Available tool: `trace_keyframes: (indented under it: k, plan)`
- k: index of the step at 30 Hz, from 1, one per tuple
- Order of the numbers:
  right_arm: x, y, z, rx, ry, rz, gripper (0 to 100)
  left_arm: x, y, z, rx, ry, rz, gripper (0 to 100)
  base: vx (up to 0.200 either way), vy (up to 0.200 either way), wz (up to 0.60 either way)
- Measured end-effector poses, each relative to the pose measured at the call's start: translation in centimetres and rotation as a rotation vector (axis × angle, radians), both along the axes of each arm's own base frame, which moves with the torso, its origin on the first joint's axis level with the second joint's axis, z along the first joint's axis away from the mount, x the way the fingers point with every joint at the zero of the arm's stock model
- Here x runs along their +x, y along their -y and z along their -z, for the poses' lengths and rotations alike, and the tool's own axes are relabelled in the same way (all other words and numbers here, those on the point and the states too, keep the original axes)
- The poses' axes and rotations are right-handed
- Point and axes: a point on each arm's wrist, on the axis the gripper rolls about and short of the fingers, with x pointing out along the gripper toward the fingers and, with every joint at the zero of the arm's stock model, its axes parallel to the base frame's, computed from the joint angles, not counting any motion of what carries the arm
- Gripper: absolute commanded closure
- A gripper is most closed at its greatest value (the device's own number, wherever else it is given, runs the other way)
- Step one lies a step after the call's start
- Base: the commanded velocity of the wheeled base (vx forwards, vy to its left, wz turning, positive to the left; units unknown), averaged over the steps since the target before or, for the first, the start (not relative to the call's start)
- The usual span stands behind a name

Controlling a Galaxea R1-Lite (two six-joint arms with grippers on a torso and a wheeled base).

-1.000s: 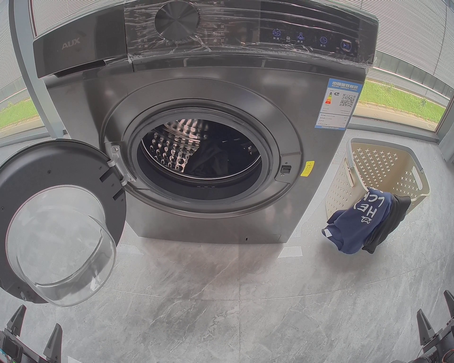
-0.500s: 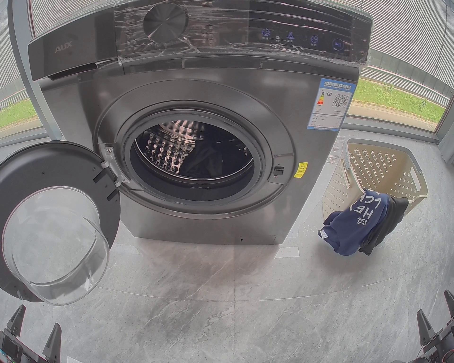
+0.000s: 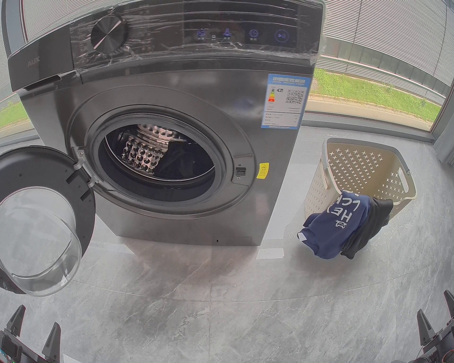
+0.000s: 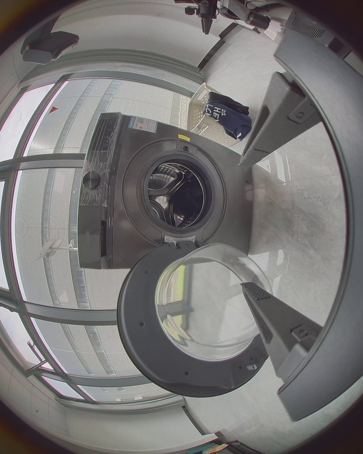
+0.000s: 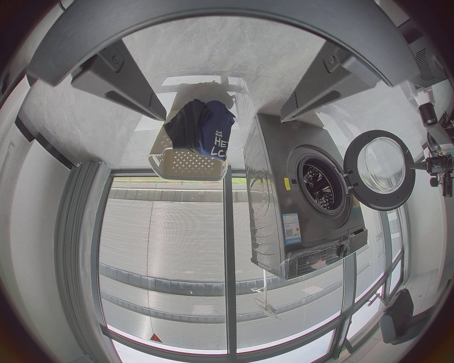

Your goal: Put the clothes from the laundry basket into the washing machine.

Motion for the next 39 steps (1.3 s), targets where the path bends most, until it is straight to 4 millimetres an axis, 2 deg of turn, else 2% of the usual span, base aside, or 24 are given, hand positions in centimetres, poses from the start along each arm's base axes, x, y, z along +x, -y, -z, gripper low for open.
trace_keyframes:
  k: [6, 18, 27, 39]
  plan:
    - [0.0, 0.0, -0.01, 0.0, 0.0, 0.001, 0, 0.0, 0.0, 0.0, 0.001, 0.0, -0.001, 0, 0.0, 0.0, 0.0]
    - [0.01, 0.0, -0.01, 0.0, 0.0, 0.001, 0, 0.01, 0.0, 0.0, 0.001, -0.001, -0.002, 0, 0.0, -0.2, 0.0]
    - [0.01, 0.0, 0.0, 0.0, -0.002, 0.001, 0, 0.01, 0.0, -0.01, 0.0, -0.001, -0.002, 0, 0.0, 0.0, 0.0]
    - [0.01, 0.0, 0.01, -0.002, -0.003, 0.002, 0, 0.02, -0.03, -0.02, 0.01, 0.0, -0.016, 0, 0.0, -0.2, 0.0]
